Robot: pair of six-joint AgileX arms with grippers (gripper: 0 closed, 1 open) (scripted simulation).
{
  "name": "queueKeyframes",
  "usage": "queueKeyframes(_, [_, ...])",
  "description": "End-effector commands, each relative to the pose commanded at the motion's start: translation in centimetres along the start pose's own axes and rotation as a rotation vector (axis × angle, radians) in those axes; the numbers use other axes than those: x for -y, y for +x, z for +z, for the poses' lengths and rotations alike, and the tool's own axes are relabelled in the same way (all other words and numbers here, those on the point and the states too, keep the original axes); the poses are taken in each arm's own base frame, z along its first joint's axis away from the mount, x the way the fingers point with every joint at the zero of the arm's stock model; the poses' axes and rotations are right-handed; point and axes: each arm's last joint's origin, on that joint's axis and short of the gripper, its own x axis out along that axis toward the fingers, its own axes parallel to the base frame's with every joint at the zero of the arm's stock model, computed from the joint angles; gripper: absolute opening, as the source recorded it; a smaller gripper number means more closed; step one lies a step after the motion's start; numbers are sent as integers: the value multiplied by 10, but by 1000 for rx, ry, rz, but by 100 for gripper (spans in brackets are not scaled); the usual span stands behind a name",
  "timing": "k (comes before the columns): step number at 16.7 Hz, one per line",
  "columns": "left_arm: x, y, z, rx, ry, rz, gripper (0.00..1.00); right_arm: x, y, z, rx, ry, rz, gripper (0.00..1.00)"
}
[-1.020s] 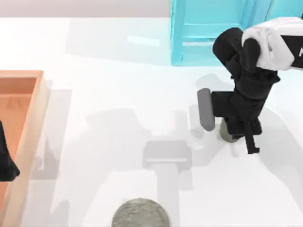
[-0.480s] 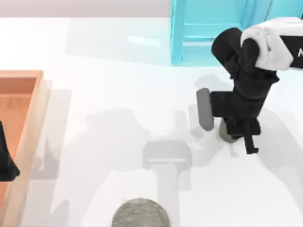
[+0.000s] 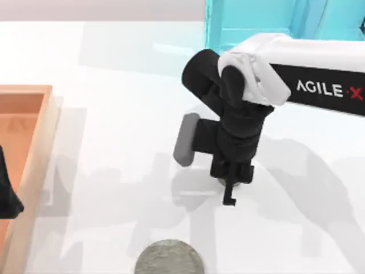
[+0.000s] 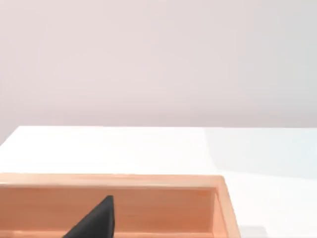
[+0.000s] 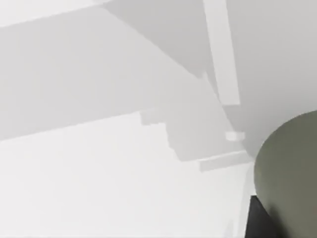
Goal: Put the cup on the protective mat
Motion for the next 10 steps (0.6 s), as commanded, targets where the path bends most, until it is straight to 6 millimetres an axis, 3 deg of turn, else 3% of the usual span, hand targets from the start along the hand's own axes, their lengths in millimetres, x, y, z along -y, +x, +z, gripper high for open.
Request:
queueKeyframes(5, [0, 0, 0, 0, 0, 0, 100, -65, -8, 52, -25, 365, 20, 0])
queueKeyframes(10, [0, 0, 0, 0, 0, 0, 100, -117, -19, 78, -59, 809, 30, 0])
